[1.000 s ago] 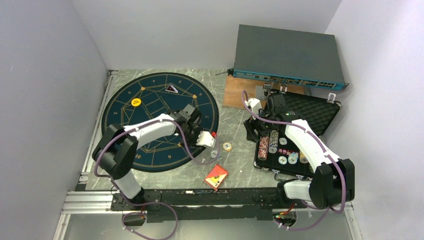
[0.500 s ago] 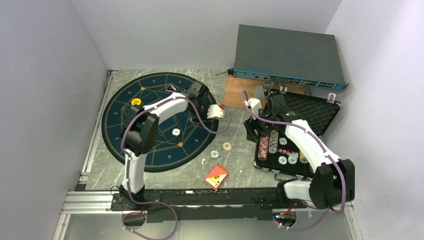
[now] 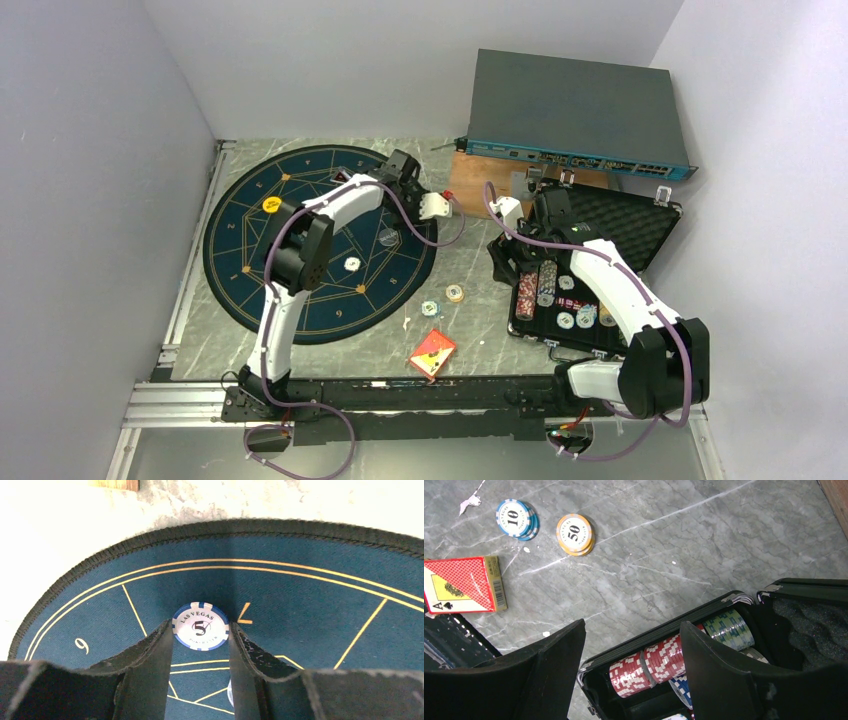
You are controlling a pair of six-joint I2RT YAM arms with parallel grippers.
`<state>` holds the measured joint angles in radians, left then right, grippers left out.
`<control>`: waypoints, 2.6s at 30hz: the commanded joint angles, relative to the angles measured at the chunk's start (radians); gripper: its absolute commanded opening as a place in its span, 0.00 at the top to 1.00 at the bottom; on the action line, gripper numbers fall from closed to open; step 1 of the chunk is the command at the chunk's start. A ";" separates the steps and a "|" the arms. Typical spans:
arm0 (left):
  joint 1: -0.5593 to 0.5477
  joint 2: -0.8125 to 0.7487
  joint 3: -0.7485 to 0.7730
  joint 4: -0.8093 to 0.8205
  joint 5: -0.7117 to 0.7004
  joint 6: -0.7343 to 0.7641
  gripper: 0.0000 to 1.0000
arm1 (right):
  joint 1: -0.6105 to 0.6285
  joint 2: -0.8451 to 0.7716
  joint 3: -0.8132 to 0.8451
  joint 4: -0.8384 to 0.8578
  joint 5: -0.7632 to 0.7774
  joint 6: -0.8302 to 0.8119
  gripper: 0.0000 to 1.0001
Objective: Distribute texas hold em gaming equipment
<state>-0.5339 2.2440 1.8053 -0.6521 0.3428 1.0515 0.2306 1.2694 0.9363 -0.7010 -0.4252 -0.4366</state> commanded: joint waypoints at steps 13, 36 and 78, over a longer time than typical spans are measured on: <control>0.037 -0.256 -0.048 -0.092 0.101 -0.073 0.12 | -0.004 -0.015 0.002 0.025 -0.019 -0.014 0.23; 0.133 -0.575 -0.619 0.033 -0.103 -0.321 0.15 | -0.001 -0.036 -0.016 0.017 -0.012 -0.019 0.04; 0.231 -0.638 -0.617 -0.106 -0.017 -0.273 0.59 | -0.001 -0.013 -0.011 0.015 -0.011 -0.021 0.00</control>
<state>-0.3363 1.6615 1.1809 -0.7197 0.2581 0.7582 0.2306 1.2594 0.9241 -0.7025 -0.4278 -0.4446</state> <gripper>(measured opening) 0.453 0.993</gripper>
